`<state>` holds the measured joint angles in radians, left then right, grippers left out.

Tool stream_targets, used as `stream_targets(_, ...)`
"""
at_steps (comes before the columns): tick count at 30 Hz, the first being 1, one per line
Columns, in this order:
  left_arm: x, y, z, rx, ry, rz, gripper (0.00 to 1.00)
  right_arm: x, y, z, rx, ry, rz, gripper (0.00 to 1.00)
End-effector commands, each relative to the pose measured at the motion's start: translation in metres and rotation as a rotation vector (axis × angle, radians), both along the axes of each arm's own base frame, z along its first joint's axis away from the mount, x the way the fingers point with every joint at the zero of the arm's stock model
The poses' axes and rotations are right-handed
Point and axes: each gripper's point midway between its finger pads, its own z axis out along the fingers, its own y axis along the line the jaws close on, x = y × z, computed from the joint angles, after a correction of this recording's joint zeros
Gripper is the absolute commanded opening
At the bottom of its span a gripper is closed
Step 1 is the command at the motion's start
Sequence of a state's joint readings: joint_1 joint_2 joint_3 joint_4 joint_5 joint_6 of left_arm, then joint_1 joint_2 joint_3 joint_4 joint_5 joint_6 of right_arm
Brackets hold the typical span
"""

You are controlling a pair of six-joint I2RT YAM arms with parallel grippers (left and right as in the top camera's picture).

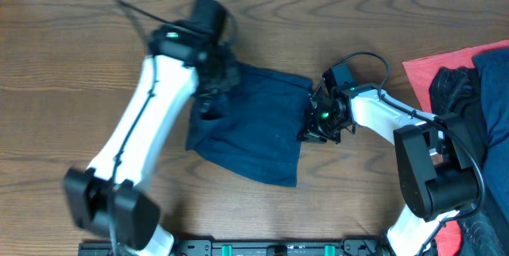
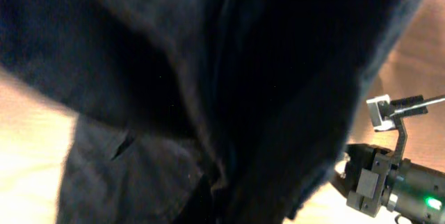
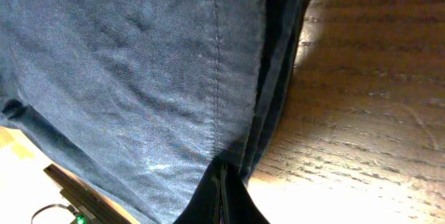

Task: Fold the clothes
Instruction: 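Lift the left end with the left gripper and fold it rightward over the middle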

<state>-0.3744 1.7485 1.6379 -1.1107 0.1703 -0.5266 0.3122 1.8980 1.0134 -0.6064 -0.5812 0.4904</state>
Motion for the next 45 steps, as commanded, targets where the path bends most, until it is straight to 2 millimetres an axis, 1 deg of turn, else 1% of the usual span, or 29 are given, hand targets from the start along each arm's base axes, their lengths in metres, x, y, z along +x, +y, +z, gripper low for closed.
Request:
stream_targets(1, -0.005, -0.026, -0.032, 0.024, 0.069, -0.006, 0.06, -0.018, -0.014, -0.028, -0.103, 0.073, -0.005, 0.01)
stream_targets(4, -0.010, -0.053, -0.053, 0.016, 0.108, -0.043, 0.06, -0.019, -0.015, -0.028, -0.104, 0.076, -0.005, 0.01)
stream_targets(6, -0.016, -0.070, -0.062, 0.005, 0.128, -0.076, 0.06, -0.019, -0.015, -0.028, -0.104, 0.076, -0.005, 0.01)
stream_targets(8, -0.023, -0.081, -0.067, -0.003, 0.148, -0.100, 0.06, -0.019, -0.015, -0.028, -0.104, 0.076, -0.005, 0.01)
stream_targets(13, -0.040, -0.103, -0.067, -0.012, 0.158, -0.143, 0.06, -0.019, -0.015, -0.028, -0.104, 0.076, -0.005, 0.01)
stream_targets(18, -0.050, -0.122, -0.066, -0.025, 0.148, -0.171, 0.06, -0.019, -0.015, -0.028, -0.104, 0.076, -0.005, 0.01)
stream_targets(20, -0.051, -0.130, -0.065, -0.034, 0.134, -0.184, 0.06, -0.019, -0.015, -0.028, -0.104, 0.076, -0.005, 0.01)
stream_targets(23, -0.048, -0.136, -0.065, -0.029, 0.100, -0.193, 0.07, -0.019, -0.015, -0.028, -0.105, 0.077, -0.005, 0.01)
stream_targets(26, -0.044, -0.141, -0.064, -0.040, 0.074, -0.197, 0.14, -0.019, -0.015, -0.028, -0.105, 0.077, -0.005, 0.01)
stream_targets(27, -0.043, -0.140, -0.064, -0.036, 0.068, -0.196, 0.17, -0.019, -0.015, -0.028, -0.105, 0.077, -0.005, 0.01)
stream_targets(30, -0.040, -0.136, -0.064, -0.011, 0.053, -0.190, 0.47, -0.019, -0.015, -0.028, -0.105, 0.076, -0.005, 0.01)
stream_targets(31, -0.040, -0.135, -0.065, -0.008, 0.054, -0.194, 0.49, -0.019, -0.015, -0.028, -0.105, 0.076, -0.005, 0.01)
stream_targets(33, -0.040, -0.134, -0.064, -0.002, 0.048, -0.224, 0.51, -0.019, -0.015, -0.028, -0.105, 0.078, -0.005, 0.01)
stream_targets(36, -0.042, -0.123, -0.062, 0.019, 0.070, -0.231, 0.51, -0.021, -0.018, -0.027, -0.109, 0.090, -0.007, 0.01)
stream_targets(38, -0.044, -0.110, -0.059, 0.038, 0.088, -0.234, 0.52, -0.022, -0.026, -0.026, -0.131, 0.098, -0.006, 0.01)
stream_targets(40, -0.045, -0.097, -0.055, 0.054, 0.104, -0.239, 0.51, -0.018, -0.042, -0.023, -0.180, 0.080, -0.017, 0.02)
stream_targets(42, -0.046, -0.078, -0.050, 0.084, 0.119, -0.245, 0.51, -0.010, -0.057, -0.011, -0.203, 0.027, -0.018, 0.01)
stream_targets(44, -0.046, -0.055, -0.047, 0.137, 0.138, -0.226, 0.51, 0.003, -0.066, 0.010, -0.188, -0.062, -0.018, 0.01)
stream_targets(45, -0.046, -0.043, -0.046, 0.162, 0.150, -0.222, 0.51, 0.010, -0.069, 0.023, -0.170, -0.124, -0.011, 0.01)
